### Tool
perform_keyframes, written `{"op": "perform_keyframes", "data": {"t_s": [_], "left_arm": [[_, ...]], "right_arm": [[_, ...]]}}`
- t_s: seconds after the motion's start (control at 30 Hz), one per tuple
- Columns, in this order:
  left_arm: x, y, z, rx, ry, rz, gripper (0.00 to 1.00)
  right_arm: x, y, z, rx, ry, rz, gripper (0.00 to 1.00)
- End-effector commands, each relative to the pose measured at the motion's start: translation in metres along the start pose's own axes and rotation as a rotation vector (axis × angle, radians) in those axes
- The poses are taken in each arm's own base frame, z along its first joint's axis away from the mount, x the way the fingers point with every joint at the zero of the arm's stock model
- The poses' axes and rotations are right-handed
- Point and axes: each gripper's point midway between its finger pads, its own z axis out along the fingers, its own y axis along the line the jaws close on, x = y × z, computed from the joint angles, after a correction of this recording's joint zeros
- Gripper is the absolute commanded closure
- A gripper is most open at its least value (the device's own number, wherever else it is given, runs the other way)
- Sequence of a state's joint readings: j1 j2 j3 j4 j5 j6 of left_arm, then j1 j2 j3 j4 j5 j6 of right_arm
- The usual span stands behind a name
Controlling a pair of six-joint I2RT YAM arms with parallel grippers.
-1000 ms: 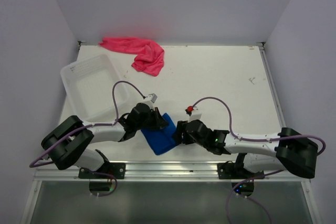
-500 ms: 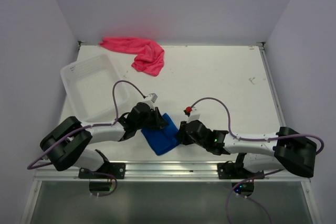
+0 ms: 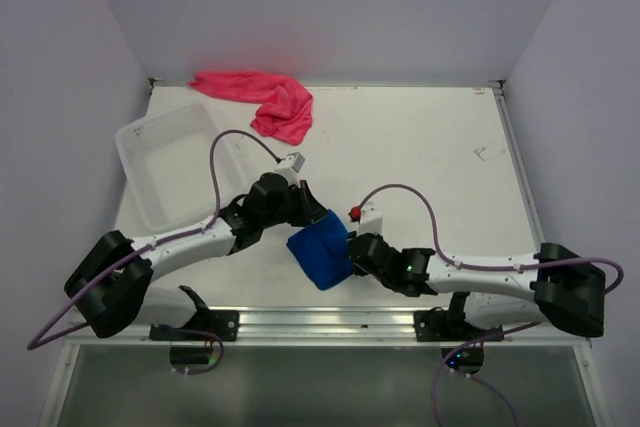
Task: Roll the towels
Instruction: Roll the towel
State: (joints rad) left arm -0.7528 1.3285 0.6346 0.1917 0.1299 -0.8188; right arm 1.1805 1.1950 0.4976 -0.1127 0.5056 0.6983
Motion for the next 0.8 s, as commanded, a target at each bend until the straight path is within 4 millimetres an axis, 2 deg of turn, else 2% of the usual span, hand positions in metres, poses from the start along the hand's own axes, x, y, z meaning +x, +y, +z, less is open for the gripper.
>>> {"op": "perform_keyframes", "data": {"t_s": [0.0, 0.07, 0.1, 0.17, 0.2, 0.27, 0.3, 0.37, 0.43, 0.47, 0.5, 0.77], "left_arm": [[-0.018, -0.018, -0.004, 0.043, -0.03, 0.023, 0.93], [-0.018, -0.027, -0.002, 0.086, -0.019, 0.021, 0.93], [-0.015, -0.026, 0.002, 0.087, -0.004, 0.015, 0.93], [-0.012, -0.031, 0.004, 0.108, 0.011, 0.012, 0.93], [-0.011, -0.031, 0.005, 0.111, 0.015, 0.005, 0.94], [-0.009, -0.032, 0.005, 0.119, 0.017, 0.004, 0.94], [-0.009, -0.032, 0.005, 0.12, 0.019, 0.003, 0.94], [-0.004, -0.029, 0.005, 0.114, 0.024, 0.002, 0.94], [0.004, -0.023, 0.006, 0.105, 0.037, -0.008, 0.94], [0.008, -0.021, 0.006, 0.105, 0.044, -0.01, 0.94], [0.011, -0.02, 0.006, 0.107, 0.048, -0.014, 0.94], [0.051, 0.003, 0.011, 0.066, 0.127, -0.016, 0.94]], "right_arm": [[-0.01, 0.0, -0.001, 0.096, -0.052, -0.081, 0.9], [-0.008, -0.004, -0.004, 0.174, -0.059, -0.127, 0.89], [-0.016, 0.004, -0.005, 0.181, -0.076, -0.134, 0.89], [-0.01, 0.007, -0.005, 0.223, -0.076, -0.185, 0.91], [-0.018, 0.012, -0.006, 0.237, -0.106, -0.185, 0.91], [-0.011, 0.013, -0.006, 0.266, -0.096, -0.209, 0.91], [-0.017, 0.017, -0.007, 0.277, -0.118, -0.206, 0.91], [-0.011, 0.018, -0.006, 0.308, -0.111, -0.239, 0.91], [-0.015, 0.028, -0.008, 0.332, -0.129, -0.269, 0.91], [-0.011, 0.024, -0.008, 0.355, -0.129, -0.292, 0.91], [-0.015, 0.032, -0.009, 0.356, -0.14, -0.295, 0.91], [-0.012, 0.045, -0.007, 0.427, -0.145, -0.375, 0.92]]}}
